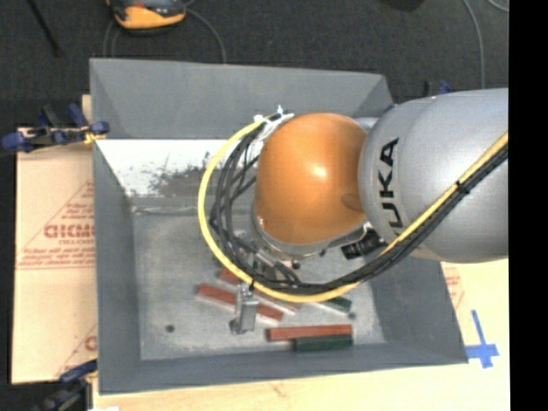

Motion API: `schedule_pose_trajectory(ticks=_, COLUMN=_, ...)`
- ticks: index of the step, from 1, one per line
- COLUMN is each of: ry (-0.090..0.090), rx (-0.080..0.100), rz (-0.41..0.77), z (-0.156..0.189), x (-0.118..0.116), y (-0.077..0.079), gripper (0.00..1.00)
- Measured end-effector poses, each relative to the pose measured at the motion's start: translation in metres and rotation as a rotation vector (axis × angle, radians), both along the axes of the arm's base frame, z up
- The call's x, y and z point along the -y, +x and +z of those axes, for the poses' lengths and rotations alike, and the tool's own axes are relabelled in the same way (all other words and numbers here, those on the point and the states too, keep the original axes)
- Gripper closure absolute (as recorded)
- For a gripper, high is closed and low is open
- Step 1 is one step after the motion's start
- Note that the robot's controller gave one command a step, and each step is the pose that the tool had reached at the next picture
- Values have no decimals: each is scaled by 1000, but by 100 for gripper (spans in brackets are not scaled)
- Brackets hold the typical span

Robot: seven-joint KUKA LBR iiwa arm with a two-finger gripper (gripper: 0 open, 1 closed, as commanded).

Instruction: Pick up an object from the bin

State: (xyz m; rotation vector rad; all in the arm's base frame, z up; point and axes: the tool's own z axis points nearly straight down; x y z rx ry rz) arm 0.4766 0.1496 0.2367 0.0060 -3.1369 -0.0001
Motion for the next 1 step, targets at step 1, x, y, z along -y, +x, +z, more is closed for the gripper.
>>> schedule_pose_trajectory(ticks=1, ry=1, rx=7, rz=-3, z=3, x=1, y=2, gripper=0)
